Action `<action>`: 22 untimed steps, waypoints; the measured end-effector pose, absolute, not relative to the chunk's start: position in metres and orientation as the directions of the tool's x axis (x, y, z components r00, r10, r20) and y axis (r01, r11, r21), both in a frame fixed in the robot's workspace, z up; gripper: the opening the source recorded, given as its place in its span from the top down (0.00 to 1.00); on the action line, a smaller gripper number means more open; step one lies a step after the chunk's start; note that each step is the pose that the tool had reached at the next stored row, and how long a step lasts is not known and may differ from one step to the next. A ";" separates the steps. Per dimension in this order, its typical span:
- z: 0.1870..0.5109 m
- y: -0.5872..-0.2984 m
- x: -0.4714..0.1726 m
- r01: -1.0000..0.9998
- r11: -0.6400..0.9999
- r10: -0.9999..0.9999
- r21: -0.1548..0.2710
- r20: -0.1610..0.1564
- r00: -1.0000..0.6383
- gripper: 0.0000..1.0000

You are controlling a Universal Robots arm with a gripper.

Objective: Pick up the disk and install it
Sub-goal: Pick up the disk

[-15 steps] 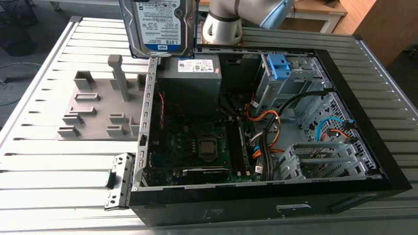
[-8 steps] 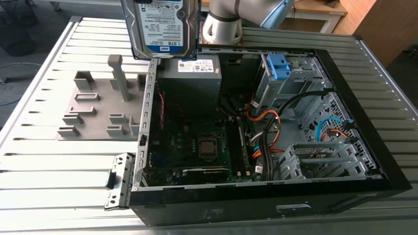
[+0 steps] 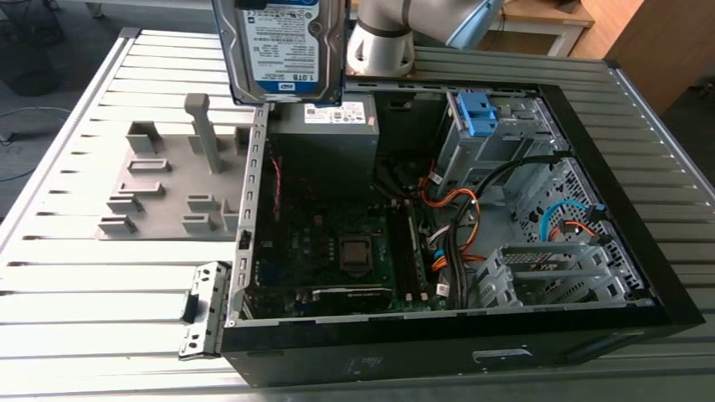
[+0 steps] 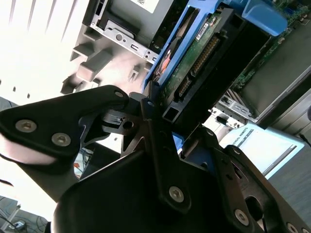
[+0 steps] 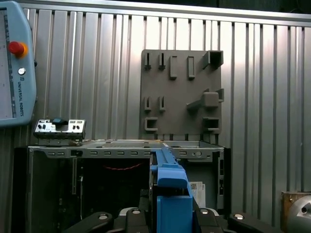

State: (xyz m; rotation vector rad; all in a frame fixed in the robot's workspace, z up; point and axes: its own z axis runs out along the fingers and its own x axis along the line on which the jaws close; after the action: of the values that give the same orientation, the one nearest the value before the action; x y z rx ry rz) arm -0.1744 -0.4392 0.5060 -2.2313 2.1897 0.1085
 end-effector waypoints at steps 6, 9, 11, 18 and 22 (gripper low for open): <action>0.505 -0.442 -0.170 -0.999 -0.020 -0.998 0.039 -0.059 0.018 0.64; 0.505 -0.443 -0.168 -0.999 -0.020 -0.998 0.039 -0.059 0.018 0.64; 0.505 -0.444 -0.166 -0.999 -0.020 -0.998 0.039 -0.059 0.018 0.64; 0.504 -0.445 -0.161 -0.999 -0.020 -0.998 0.039 -0.059 0.018 0.64; 0.504 -0.446 -0.158 -0.999 -0.020 -0.998 0.039 -0.059 0.018 0.64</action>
State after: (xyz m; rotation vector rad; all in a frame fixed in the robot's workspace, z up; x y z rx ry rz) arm -0.1578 -0.4464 0.5042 -2.2314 2.1898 0.1085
